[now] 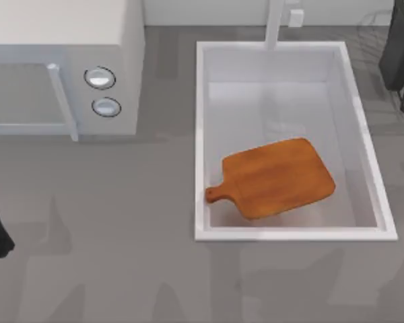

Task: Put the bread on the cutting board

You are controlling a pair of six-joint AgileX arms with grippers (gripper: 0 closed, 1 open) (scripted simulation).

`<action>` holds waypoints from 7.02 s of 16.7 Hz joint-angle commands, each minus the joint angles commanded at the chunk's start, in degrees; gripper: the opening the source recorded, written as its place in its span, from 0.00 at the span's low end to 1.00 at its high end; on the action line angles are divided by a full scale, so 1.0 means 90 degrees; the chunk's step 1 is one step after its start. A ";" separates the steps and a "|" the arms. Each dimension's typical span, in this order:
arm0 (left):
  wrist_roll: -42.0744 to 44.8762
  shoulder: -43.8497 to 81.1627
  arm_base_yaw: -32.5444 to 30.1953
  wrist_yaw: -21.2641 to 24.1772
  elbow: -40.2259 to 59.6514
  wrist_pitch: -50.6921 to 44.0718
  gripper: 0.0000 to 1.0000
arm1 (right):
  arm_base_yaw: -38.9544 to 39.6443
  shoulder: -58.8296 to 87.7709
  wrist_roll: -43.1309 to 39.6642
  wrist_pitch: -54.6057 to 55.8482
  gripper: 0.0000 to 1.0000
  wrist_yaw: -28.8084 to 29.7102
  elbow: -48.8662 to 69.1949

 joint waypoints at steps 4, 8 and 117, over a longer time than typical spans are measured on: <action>0.0000 0.0000 0.0000 0.0000 0.0000 0.0000 1.00 | -0.0262 0.2498 -0.0246 -0.1387 1.00 0.0001 0.1596; 0.0000 0.0000 0.0000 0.0000 0.0000 0.0000 1.00 | -0.0476 0.4397 -0.0450 -0.2473 1.00 0.0001 0.2951; 0.0000 0.0000 0.0000 0.0000 0.0000 0.0000 1.00 | 0.4068 0.9124 -0.5844 -0.3915 0.38 -0.0066 0.8040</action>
